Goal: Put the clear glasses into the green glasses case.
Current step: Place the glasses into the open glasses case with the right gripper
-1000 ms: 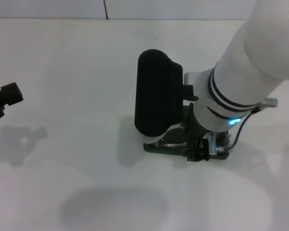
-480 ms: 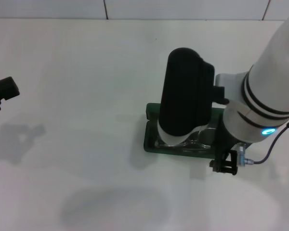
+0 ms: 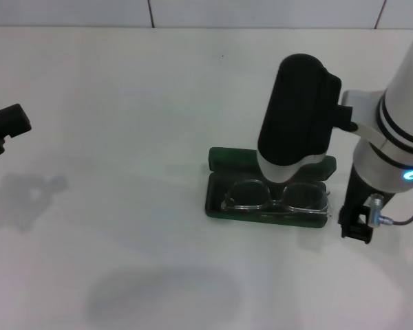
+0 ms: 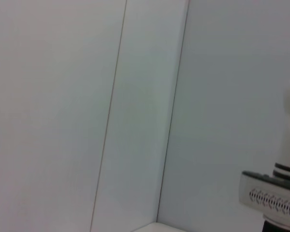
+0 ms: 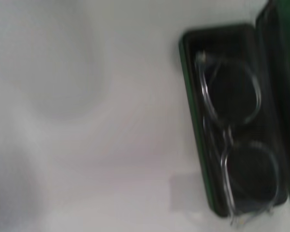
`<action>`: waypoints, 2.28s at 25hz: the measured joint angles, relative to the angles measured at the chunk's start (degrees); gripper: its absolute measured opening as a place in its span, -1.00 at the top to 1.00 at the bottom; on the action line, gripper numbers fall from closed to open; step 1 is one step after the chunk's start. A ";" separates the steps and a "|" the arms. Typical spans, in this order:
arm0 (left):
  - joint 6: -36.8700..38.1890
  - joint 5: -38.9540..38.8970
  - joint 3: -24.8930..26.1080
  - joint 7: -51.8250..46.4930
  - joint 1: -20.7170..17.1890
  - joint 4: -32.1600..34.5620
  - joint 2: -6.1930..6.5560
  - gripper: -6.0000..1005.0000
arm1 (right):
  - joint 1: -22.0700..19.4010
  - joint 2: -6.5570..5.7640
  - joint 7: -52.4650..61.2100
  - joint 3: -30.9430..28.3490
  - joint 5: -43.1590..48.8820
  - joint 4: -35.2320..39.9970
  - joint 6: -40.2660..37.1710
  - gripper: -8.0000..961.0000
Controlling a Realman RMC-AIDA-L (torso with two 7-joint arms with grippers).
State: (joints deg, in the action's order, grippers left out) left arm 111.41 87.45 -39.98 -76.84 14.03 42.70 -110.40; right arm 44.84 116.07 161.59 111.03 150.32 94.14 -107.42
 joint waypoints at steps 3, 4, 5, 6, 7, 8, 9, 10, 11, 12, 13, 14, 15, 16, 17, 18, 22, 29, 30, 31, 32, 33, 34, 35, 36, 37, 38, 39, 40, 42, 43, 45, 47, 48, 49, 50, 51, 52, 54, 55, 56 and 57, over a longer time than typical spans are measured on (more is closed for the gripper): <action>-0.10 -0.01 0.00 0.01 0.08 -0.04 -0.06 0.90 | -0.51 -0.03 -0.84 -0.08 0.48 -1.83 0.36 0.96; -0.13 -0.01 0.00 0.02 0.11 -0.05 -0.06 0.90 | -0.62 -0.03 -1.08 -0.10 0.90 -2.22 0.66 0.96; -0.14 -0.01 0.00 0.02 0.16 -0.05 -0.07 0.90 | -0.80 0.02 -1.48 -0.14 1.51 -2.98 1.23 0.96; -0.17 -0.01 0.00 0.02 0.25 -0.06 -0.08 0.90 | -0.93 0.05 -1.86 -0.20 1.99 -3.53 1.75 0.96; -0.17 -0.01 0.00 0.02 0.36 -0.06 -0.08 0.90 | -0.93 0.05 -1.86 -0.20 1.99 -3.53 1.75 0.96; -0.17 -0.01 0.00 0.01 0.47 -0.07 -0.08 0.90 | -1.09 0.10 -2.41 -0.27 2.18 -4.22 2.47 0.96; -0.18 -0.01 -0.01 -0.01 0.59 -0.07 -0.07 0.90 | -1.28 0.13 -3.57 -0.39 2.30 -5.98 4.49 0.96; -0.19 -0.01 0.00 -0.04 0.67 -0.07 -0.06 0.90 | -1.29 0.13 -3.90 -0.39 2.29 -6.48 4.99 0.96; -0.20 -0.01 0.00 -0.07 0.69 -0.07 -0.06 0.90 | -1.30 0.13 -4.40 -0.40 2.26 -7.32 5.85 0.96; -0.20 -0.01 0.00 -0.10 0.71 -0.07 -0.05 0.90 | -1.27 0.13 -4.79 -0.41 2.19 -7.99 6.52 0.96; -0.21 0.00 0.00 -0.14 0.71 -0.07 -0.05 0.90 | -1.20 0.12 -5.14 -0.41 2.05 -8.63 7.15 0.96; -0.22 0.01 0.00 -0.15 0.72 -0.08 -0.04 0.90 | -1.14 0.12 -5.60 -0.42 1.96 -9.33 7.89 0.96; -0.23 0.03 0.00 -0.15 0.73 -0.09 -0.04 0.90 | -1.09 0.12 -5.98 -0.43 1.89 -9.92 8.65 0.96; -0.23 0.05 0.00 -0.16 0.73 -0.12 -0.03 0.90 | -1.05 0.11 -6.29 -0.43 1.87 -10.31 9.27 0.96; -0.24 0.08 0.00 -0.16 0.73 -0.15 -0.02 0.90 | -1.02 0.12 -6.56 -0.44 1.83 -10.69 9.80 0.96; -0.24 0.09 0.00 -0.17 0.72 -0.17 -0.01 0.90 | -1.00 0.12 -6.71 -0.44 1.81 -10.97 10.19 0.97; -0.24 0.11 0.29 -0.09 0.66 -0.48 0.07 0.90 | -0.94 0.12 -7.75 -0.44 1.66 -12.04 11.79 0.97; -0.23 0.40 0.73 -0.11 0.72 -0.60 0.09 0.90 | -0.82 0.12 -9.06 -0.46 0.48 -13.69 13.81 0.97; -0.23 0.42 0.74 -0.14 0.74 -0.60 0.09 0.90 | -0.81 0.12 -9.24 -0.47 0.35 -13.96 14.15 0.97; -0.23 0.42 0.74 -0.18 0.77 -0.60 0.10 0.90 | -0.81 0.12 -9.42 -0.47 0.21 -14.22 14.47 0.97; -0.23 0.43 0.75 -0.24 0.77 -0.60 0.10 0.90 | -0.80 0.12 -9.56 -0.47 0.15 -14.39 14.69 0.97; -0.23 0.44 0.76 -0.28 0.77 -0.60 0.10 0.90 | -0.80 0.12 -9.69 -0.47 0.13 -14.49 14.92 0.97; -0.23 0.44 0.77 -0.30 0.77 -0.60 0.10 0.90 | -0.80 0.12 -9.83 -0.47 0.11 -14.62 15.21 0.97; -0.23 0.44 0.78 -0.31 0.77 -0.60 0.11 0.90 | -0.79 0.12 -9.92 -0.47 0.10 -14.74 15.45 0.97; -0.23 0.44 0.78 -0.31 0.76 -0.60 0.11 0.90 | -0.80 0.12 -9.94 -0.47 0.10 -14.84 15.64 0.97; -0.23 0.44 0.79 -0.31 0.76 -0.60 0.11 0.90 | -0.79 0.12 -9.99 -0.48 0.10 -14.97 15.84 0.97; -0.23 0.44 0.79 -0.32 0.76 -0.60 0.11 0.90 | -0.80 0.12 -10.04 -0.47 0.12 -15.12 16.03 0.97; -0.23 0.45 0.79 -0.33 0.75 -0.60 0.11 0.90 | -0.82 0.12 -10.17 -0.47 0.14 -15.22 16.21 0.97; -0.23 0.45 0.79 -0.35 0.74 -0.60 0.11 0.90 | -0.84 0.12 -10.30 -0.46 0.13 -15.27 16.35 0.97; -0.23 0.45 0.79 -0.39 0.74 -0.60 0.11 0.90 | -0.87 0.12 -10.46 -0.47 0.13 -15.30 16.52 0.97; -0.23 0.45 0.79 -0.40 0.73 -0.60 0.11 0.90 | -0.87 0.12 -10.51 -0.47 0.13 -15.29 16.58 0.97; -0.23 0.45 0.79 -0.41 0.74 -0.60 0.11 0.90 | -0.89 0.12 -10.56 -0.46 0.14 -15.17 16.60 0.97; -0.23 0.45 0.79 -0.42 0.75 -0.60 0.11 0.90 | -0.89 0.12 -10.57 -0.46 0.14 -14.92 16.60 0.97; -0.23 0.45 0.79 -0.42 0.76 -0.60 0.11 0.90 | -0.89 0.12 -10.57 -0.46 0.15 -14.77 16.54 0.97; -0.23 0.45 0.79 -0.42 0.77 -0.60 0.11 0.90 | -0.92 0.12 -10.57 -0.43 0.15 -14.48 16.43 0.97; -0.23 0.46 0.79 -0.42 0.78 -0.60 0.11 0.90 | -1.02 0.12 -10.54 -0.39 0.15 -13.95 16.21 0.97; -0.23 0.45 0.79 -0.42 0.77 -0.60 0.11 0.90 | -1.11 0.12 -10.51 -0.36 0.14 -13.53 16.10 0.97; -0.23 0.45 0.79 -0.42 0.76 -0.60 0.13 0.90 | -1.32 0.12 -10.37 -0.33 0.13 -12.70 15.86 0.97; -0.23 0.41 0.79 -0.42 0.71 -0.60 0.14 0.90 | -1.73 0.11 -10.18 -0.33 0.16 -11.40 15.48 0.97; -0.23 0.40 0.79 -0.42 0.69 -0.60 0.15 0.90 | -1.90 0.11 -10.09 -0.33 0.24 -10.84 15.29 0.97; -0.23 0.37 0.79 -0.42 0.70 -0.60 0.16 0.90 | -2.04 0.12 -10.06 -0.34 0.28 -10.45 15.11 0.97; -0.23 0.33 0.79 -0.42 0.71 -0.60 0.16 0.90 | -2.09 0.12 -10.05 -0.36 0.29 -10.29 14.94 0.97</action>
State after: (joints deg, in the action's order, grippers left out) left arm 111.18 87.78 -39.20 -77.26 14.74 42.10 -110.24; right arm 42.74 116.19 151.54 110.66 150.61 83.86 -92.48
